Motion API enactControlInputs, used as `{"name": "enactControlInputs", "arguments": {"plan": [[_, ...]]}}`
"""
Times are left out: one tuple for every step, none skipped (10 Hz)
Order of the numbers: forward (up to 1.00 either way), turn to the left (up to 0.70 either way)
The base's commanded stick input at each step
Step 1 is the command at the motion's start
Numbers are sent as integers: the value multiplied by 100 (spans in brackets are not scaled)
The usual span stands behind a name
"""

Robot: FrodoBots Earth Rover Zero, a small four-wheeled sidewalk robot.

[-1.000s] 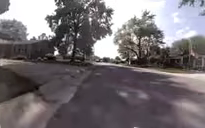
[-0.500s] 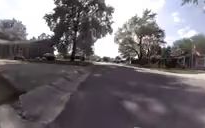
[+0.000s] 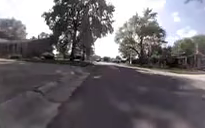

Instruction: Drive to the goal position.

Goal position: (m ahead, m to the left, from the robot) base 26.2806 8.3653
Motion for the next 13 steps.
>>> {"name": "enactControlInputs", "arguments": {"plan": [[100,0],[100,0],[100,0],[100,0],[100,0],[100,0],[100,0],[100,0],[100,0],[100,0],[100,0],[100,0],[100,0]]}}
